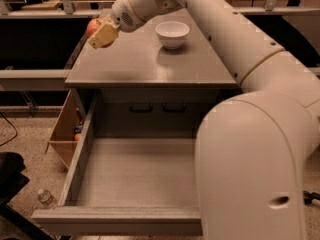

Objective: Pick apple from top drawer and place on counter

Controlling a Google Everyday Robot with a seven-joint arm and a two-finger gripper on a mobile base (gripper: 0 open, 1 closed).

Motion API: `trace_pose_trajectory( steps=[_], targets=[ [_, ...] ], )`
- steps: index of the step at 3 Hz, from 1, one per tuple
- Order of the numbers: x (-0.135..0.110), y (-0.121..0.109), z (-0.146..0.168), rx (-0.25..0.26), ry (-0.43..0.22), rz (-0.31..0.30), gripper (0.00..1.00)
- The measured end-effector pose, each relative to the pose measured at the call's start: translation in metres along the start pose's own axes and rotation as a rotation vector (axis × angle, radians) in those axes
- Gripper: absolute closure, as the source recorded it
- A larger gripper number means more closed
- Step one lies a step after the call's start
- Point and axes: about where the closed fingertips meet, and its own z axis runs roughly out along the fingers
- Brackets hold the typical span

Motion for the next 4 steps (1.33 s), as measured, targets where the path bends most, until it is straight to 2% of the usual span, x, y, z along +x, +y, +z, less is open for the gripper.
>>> trace_pose_trajectory(
  steps=[1,2,3,4],
  targets=[
    [-0.009,-0.029,0.036,0.091,0.033,0.005,1.00],
    [0.024,-0.054,0.076,0.140,0.138,0.026,1.00],
    [0.075,-0.074,0.102,0.145,0.227,0.084,1.00],
    [0.080,-0.077,0.103,0.143,0.243,0.097,1.00]
  ],
)
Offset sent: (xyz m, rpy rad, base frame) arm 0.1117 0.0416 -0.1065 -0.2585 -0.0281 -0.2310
